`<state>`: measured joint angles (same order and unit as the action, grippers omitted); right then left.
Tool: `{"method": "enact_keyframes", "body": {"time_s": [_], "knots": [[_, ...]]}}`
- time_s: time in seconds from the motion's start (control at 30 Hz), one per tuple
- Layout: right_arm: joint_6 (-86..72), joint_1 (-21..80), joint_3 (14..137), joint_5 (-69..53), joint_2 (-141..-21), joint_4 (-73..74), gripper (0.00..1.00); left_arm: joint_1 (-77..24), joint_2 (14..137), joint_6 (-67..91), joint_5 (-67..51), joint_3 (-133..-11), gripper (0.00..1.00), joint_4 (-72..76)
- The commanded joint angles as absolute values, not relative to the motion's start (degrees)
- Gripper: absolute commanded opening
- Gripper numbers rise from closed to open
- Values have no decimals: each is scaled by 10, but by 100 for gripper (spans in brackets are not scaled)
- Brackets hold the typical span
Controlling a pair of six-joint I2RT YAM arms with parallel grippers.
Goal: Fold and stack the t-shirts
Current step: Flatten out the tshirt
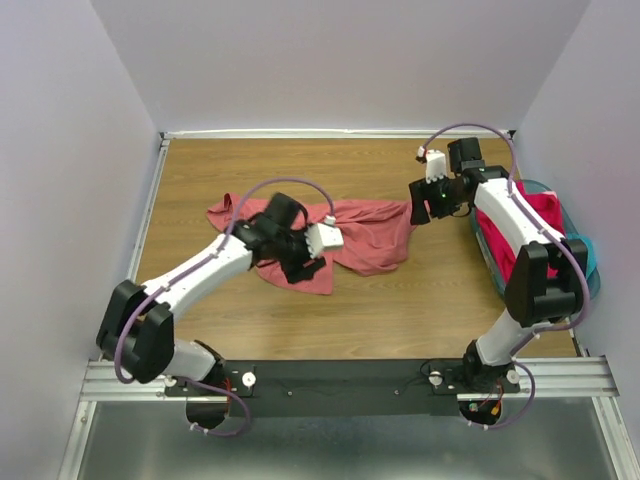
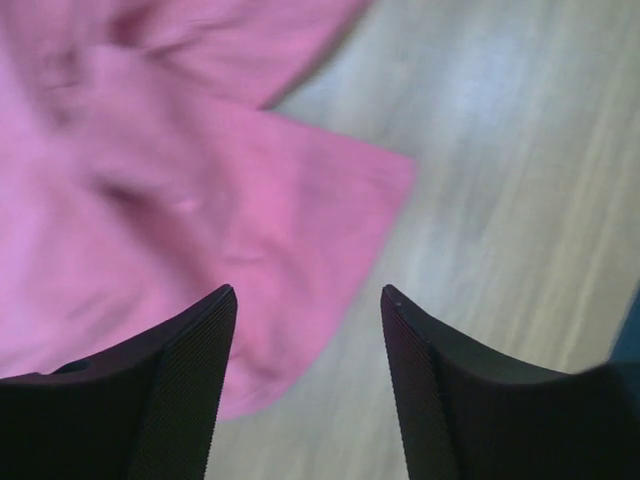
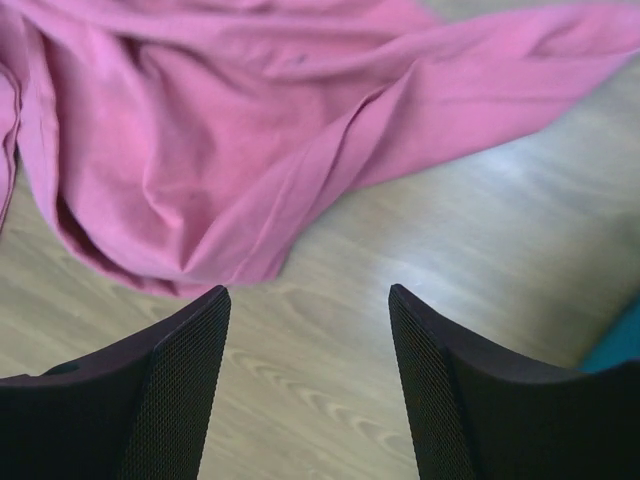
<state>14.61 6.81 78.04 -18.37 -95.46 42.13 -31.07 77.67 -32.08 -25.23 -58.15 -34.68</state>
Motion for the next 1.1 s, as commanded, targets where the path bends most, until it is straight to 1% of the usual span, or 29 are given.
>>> {"method": "enact_keyframes", "body": {"time_s": [0.0, 0.13, 0.33, 0.53, 0.57, 0.63, 0.67, 0.73, 0.77, 0.87, 0.9, 0.93, 1.0, 1.07], "knots": [[120, 69, 770, -221, -969, 445, 70, -394, 823, -258, -207, -556, 66, -286], [120, 69, 770, -208, -975, 445, 70, -447, 869, -237, -178, -562, 65, -250], [122, 69, 759, -189, -972, 446, 69, -467, 936, -232, -162, -578, 65, -219], [126, 69, 752, -176, -962, 446, 69, -468, 984, -243, -152, -583, 49, -219], [128, 68, 752, -174, -962, 447, 69, -468, 992, -245, -148, -582, 42, -223], [130, 69, 753, -173, -957, 447, 69, -468, 998, -250, -140, -580, 33, -230], [131, 69, 753, -177, -956, 448, 69, -468, 999, -251, -128, -580, 24, -241], [134, 69, 753, -182, -951, 449, 69, -465, 995, -259, -117, -578, 10, -251], [135, 69, 753, -189, -950, 451, 69, -461, 981, -261, -119, -579, 0, -263], [141, 69, 756, -211, -942, 463, 70, -416, 931, -267, -141, -602, 0, -299], [144, 69, 755, -216, -938, 465, 70, -399, 915, -270, -171, -615, 0, -312], [146, 69, 755, -222, -934, 467, 70, -352, 899, -274, -185, -647, 0, -323], [153, 77, 752, -238, -921, 477, 70, -299, 862, -284, -221, -706, 0, -355], [159, 91, 744, -244, -911, 484, 68, -201, 838, -293, -242, -756, 0, -374]]}}
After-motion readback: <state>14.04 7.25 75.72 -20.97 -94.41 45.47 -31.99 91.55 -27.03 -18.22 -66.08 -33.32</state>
